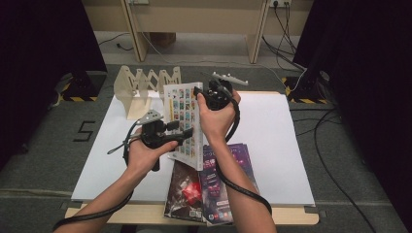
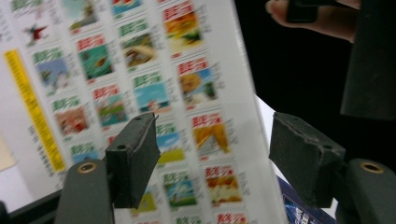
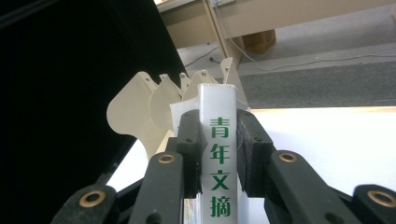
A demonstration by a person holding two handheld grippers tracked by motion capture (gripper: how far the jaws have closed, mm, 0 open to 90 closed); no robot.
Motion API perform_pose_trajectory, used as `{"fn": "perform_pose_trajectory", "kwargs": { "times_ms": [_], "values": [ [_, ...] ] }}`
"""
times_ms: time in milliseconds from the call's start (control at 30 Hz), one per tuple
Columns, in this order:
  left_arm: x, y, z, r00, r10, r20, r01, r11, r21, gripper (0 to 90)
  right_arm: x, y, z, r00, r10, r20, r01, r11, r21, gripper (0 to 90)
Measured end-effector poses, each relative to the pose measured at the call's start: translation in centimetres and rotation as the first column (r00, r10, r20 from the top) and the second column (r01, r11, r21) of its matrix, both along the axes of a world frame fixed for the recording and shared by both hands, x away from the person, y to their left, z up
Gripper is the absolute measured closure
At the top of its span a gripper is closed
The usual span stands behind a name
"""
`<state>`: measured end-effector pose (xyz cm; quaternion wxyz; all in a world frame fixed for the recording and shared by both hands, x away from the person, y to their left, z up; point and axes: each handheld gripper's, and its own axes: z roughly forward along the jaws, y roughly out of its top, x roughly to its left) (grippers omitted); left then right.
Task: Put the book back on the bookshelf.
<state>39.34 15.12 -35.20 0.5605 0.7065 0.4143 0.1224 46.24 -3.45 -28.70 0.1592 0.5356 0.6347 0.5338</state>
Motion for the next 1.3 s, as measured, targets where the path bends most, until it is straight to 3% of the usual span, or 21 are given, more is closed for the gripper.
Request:
{"fn": "perform_pose_trajectory", "kwargs": {
  "times_ms": [100, 300, 533, 833, 900, 933, 1100, 1167, 1300],
  "values": [
    [0.0, -0.9, 0.3, 0.9999, -0.014, 0.005, 0.014, 0.9995, 0.027, 29.7, 0.0, 0.3, 0.0, 1.0, -0.001, 0.004, 0.001, 0.9999, -0.013, 74.1],
    [0.6, -2.6, 0.3, 1.0, 0.003, 0.003, -0.004, 0.9967, 0.082, 28.0, -0.1, 0.4, -0.2, 0.9999, -0.014, 0.003, 0.014, 0.9996, -0.025, 74.0],
    [1.2, -3.9, -0.3, 0.9995, 0.032, -0.007, -0.03, 0.985, 0.17, 27.4, -0.1, 0.5, -0.4, 0.9995, -0.03, -0.005, 0.03, 0.9989, -0.037, 74.0],
    [1.3, -5.1, -1.1, 0.9975, 0.069, 0.015, -0.071, 0.9621, 0.264, 26.1, -0.1, 0.8, -0.4, 0.9987, -0.045, -0.021, 0.045, 0.9987, -0.025, 74.0],
    [1.4, -5.3, -1.5, 0.9953, 0.091, 0.033, -0.096, 0.9468, 0.307, 25.3, -0.3, 1.0, -0.4, 0.9989, -0.042, -0.023, 0.041, 0.9989, -0.021, 74.0],
    [1.5, -5.2, -1.7, 0.9946, 0.1, 0.03, -0.104, 0.9433, 0.315, 25.3, -0.4, 1.2, -0.3, 0.9989, -0.04, -0.025, 0.039, 0.9991, -0.016, 74.0],
    [1.2, -4.7, -2.3, 0.9899, 0.137, 0.036, -0.142, 0.9363, 0.321, 27.8, -1.0, 2.2, -0.1, 0.9997, -0.011, -0.022, 0.011, 0.9997, -0.023, 74.0],
    [0.9, -4.3, -2.5, 0.9873, 0.151, 0.049, -0.159, 0.9326, 0.324, 34.1, -1.3, 2.6, -0.1, 0.9997, 0.001, -0.024, -0.002, 0.9993, -0.038, 73.9],
    [0.6, -3.7, -2.8, 0.985, 0.17, 0.031, -0.171, 0.9392, 0.298, 43.5, -1.5, 3.3, -0.1, 0.9994, 0.017, -0.03, -0.019, 0.9978, -0.064, 73.4]
  ]
}}
